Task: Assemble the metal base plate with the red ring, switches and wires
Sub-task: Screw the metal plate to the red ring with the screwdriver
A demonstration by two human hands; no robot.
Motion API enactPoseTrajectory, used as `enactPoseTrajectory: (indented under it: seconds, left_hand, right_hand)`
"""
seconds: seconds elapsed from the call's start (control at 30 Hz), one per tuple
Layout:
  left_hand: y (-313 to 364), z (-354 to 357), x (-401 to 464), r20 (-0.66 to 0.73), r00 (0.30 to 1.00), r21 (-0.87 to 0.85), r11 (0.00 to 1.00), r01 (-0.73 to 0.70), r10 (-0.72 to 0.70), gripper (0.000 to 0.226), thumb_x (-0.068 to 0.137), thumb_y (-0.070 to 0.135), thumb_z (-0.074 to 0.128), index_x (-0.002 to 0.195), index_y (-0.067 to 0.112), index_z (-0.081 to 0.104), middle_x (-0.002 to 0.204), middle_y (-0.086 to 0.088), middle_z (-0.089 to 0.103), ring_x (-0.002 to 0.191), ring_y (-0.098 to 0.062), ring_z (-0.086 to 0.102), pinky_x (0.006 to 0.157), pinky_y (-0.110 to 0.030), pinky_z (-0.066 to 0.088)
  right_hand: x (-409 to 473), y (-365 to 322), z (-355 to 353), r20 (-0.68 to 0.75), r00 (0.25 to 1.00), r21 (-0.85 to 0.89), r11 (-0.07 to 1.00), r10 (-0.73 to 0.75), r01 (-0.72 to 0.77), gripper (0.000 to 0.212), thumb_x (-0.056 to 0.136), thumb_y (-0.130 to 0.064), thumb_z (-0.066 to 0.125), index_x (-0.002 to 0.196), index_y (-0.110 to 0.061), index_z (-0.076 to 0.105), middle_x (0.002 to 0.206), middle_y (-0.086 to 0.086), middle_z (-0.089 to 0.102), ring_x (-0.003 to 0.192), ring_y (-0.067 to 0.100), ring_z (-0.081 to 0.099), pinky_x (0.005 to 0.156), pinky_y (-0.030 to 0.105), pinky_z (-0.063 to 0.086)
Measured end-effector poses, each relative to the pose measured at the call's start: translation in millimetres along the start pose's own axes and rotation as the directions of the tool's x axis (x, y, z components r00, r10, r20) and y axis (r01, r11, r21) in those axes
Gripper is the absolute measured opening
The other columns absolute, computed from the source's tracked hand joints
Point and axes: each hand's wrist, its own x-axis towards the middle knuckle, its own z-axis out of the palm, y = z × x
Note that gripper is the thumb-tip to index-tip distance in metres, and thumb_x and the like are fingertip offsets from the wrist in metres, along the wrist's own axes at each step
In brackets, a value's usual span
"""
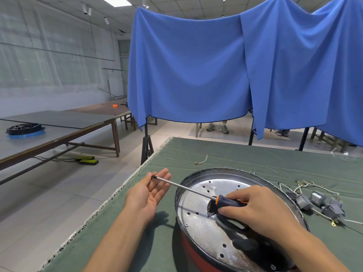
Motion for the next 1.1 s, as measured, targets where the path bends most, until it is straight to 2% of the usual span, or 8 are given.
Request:
enactPoseTrajectory:
  seconds: [0.1, 0.23, 0.37, 0.43, 0.57, 0.83, 1.1]
  left_hand:
    - [-1.0, 1.6, -2.6, -0.022, 0.999, 0.045, 0.998, -0.046, 0.047, 0.022, 0.101, 0.014, 0.041, 0.086, 0.004, 0.053, 0.072, -0.014, 0.073, 0.060, -0.022, 0.072, 0.057, -0.034, 0.058]
    - [-2.6, 6.3, -5.7, -0.024, 0.995, 0.064, 0.993, -0.100, 0.101, 0.018, 0.101, 0.013, 0.041, 0.096, 0.001, 0.054, 0.083, -0.016, 0.072, 0.064, -0.022, 0.072, 0.062, -0.034, 0.057]
    - [-5.1, 9.9, -8.1, 0.009, 0.995, 0.050, 0.994, -0.098, 0.097, 0.021, 0.101, 0.013, 0.038, 0.096, 0.001, 0.054, 0.077, -0.014, 0.073, 0.063, -0.021, 0.072, 0.059, -0.034, 0.058]
    - [-3.9, 9.4, -7.7, 0.010, 0.996, 0.023, 0.996, -0.087, 0.087, 0.021, 0.102, 0.013, 0.037, 0.094, 0.001, 0.053, 0.074, -0.014, 0.073, 0.061, -0.021, 0.072, 0.054, -0.032, 0.058]
    - [2.2, 4.4, -4.9, 0.002, 0.997, -0.018, 0.997, -0.077, 0.077, 0.023, 0.101, 0.017, 0.039, 0.085, 0.006, 0.052, 0.071, -0.012, 0.073, 0.059, -0.020, 0.071, 0.054, -0.032, 0.058]
    - [2.1, 2.9, -4.6, -0.001, 0.999, -0.030, 0.998, -0.052, 0.052, 0.023, 0.100, 0.016, 0.042, 0.082, 0.006, 0.052, 0.070, -0.013, 0.073, 0.058, -0.021, 0.071, 0.055, -0.033, 0.058]
    - [1.9, 3.2, -4.8, -0.009, 0.998, -0.005, 0.998, -0.069, 0.069, 0.022, 0.100, 0.014, 0.043, 0.083, 0.005, 0.053, 0.072, -0.014, 0.073, 0.059, -0.022, 0.071, 0.056, -0.034, 0.058]
  right_hand:
    - [0.4, 0.3, 0.7, 0.010, 1.000, 0.027, 1.000, -0.002, 0.002, 0.025, 0.069, -0.058, 0.065, 0.084, -0.040, 0.069, 0.073, -0.011, 0.067, 0.067, 0.007, 0.059, 0.066, 0.030, 0.050]
    - [1.5, 2.1, 2.5, 0.013, 1.000, 0.100, 0.995, -0.002, 0.000, 0.030, 0.069, -0.056, 0.066, 0.082, -0.030, 0.071, 0.069, -0.002, 0.063, 0.057, 0.012, 0.052, 0.057, 0.030, 0.043]
    - [2.0, 3.1, 2.3, 0.003, 0.999, 0.122, 0.992, -0.039, 0.038, 0.039, 0.070, -0.055, 0.064, 0.084, -0.018, 0.069, 0.069, 0.005, 0.059, 0.053, 0.010, 0.042, 0.055, 0.029, 0.036]
    - [1.3, 1.6, 2.0, -0.006, 0.999, 0.097, 0.994, -0.051, 0.051, 0.038, 0.069, -0.056, 0.063, 0.085, -0.022, 0.069, 0.070, 0.003, 0.062, 0.059, 0.015, 0.049, 0.056, 0.031, 0.040]
    - [0.5, 2.5, 1.6, -0.019, 0.999, 0.057, 0.997, -0.050, 0.051, 0.034, 0.069, -0.057, 0.062, 0.087, -0.029, 0.069, 0.074, -0.003, 0.065, 0.067, 0.014, 0.057, 0.064, 0.032, 0.049]
    - [0.6, 2.7, 2.7, -0.032, 0.998, 0.046, 0.997, -0.052, 0.054, 0.035, 0.069, -0.057, 0.063, 0.089, -0.028, 0.069, 0.076, -0.003, 0.067, 0.068, 0.012, 0.059, 0.065, 0.032, 0.050]
    - [0.8, 2.3, 2.1, -0.023, 0.998, 0.073, 0.996, -0.058, 0.060, 0.027, 0.070, -0.057, 0.064, 0.086, -0.036, 0.070, 0.074, -0.008, 0.068, 0.067, 0.009, 0.060, 0.066, 0.032, 0.051]
